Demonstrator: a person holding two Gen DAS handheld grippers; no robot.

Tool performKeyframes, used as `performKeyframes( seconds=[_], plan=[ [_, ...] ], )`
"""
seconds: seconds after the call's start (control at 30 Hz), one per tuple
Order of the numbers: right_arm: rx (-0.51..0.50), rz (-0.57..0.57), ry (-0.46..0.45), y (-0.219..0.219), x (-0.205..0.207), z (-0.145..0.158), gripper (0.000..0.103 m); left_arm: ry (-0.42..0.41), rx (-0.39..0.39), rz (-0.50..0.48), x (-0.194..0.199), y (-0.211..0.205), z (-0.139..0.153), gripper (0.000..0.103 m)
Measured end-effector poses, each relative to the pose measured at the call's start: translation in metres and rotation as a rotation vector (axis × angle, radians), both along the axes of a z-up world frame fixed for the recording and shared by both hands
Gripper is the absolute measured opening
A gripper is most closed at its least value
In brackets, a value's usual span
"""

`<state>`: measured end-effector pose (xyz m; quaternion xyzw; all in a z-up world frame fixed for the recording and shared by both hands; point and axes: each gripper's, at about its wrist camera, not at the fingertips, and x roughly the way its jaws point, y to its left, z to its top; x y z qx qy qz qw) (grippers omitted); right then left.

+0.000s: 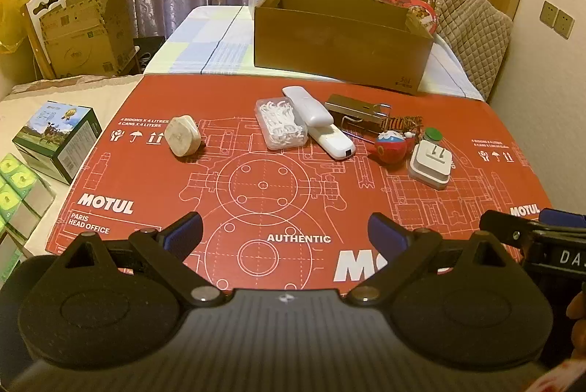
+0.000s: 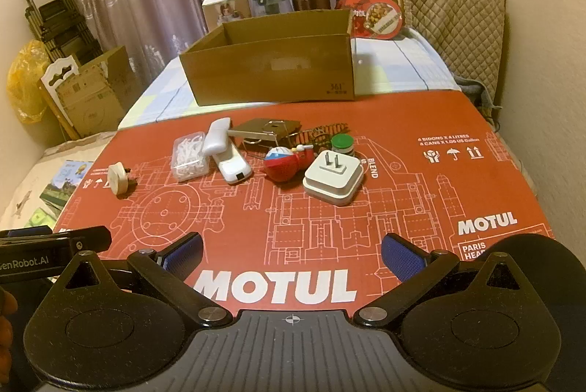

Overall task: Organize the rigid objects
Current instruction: 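Move left tool to the beige plug while right tool grasps the white square plug adapter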

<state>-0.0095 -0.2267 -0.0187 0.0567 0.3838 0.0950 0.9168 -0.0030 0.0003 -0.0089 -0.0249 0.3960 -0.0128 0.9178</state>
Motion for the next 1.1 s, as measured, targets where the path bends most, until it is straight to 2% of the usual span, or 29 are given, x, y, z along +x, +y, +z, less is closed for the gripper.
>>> performKeyframes(
  seconds=[0.57,0.9,1.1],
  plan=[
    [-0.009,-0.002,-0.006,0.000,0.009,-0.008,0.101,-0.003,-0.004,0.000,0.009,0.005,-0.002,0.095],
    [-0.036,-0.015,-0.060,0.006,0.037,-0.019,0.101,-0.015,0.007,-0.003,0.049,0.026,0.001,0.094],
    [-0.051,-0.030,-0.096,0.007,0.066,-0.039,0.101,-0.013,0.025,-0.018,0.074,0.029,-0.008,0.094]
  ],
)
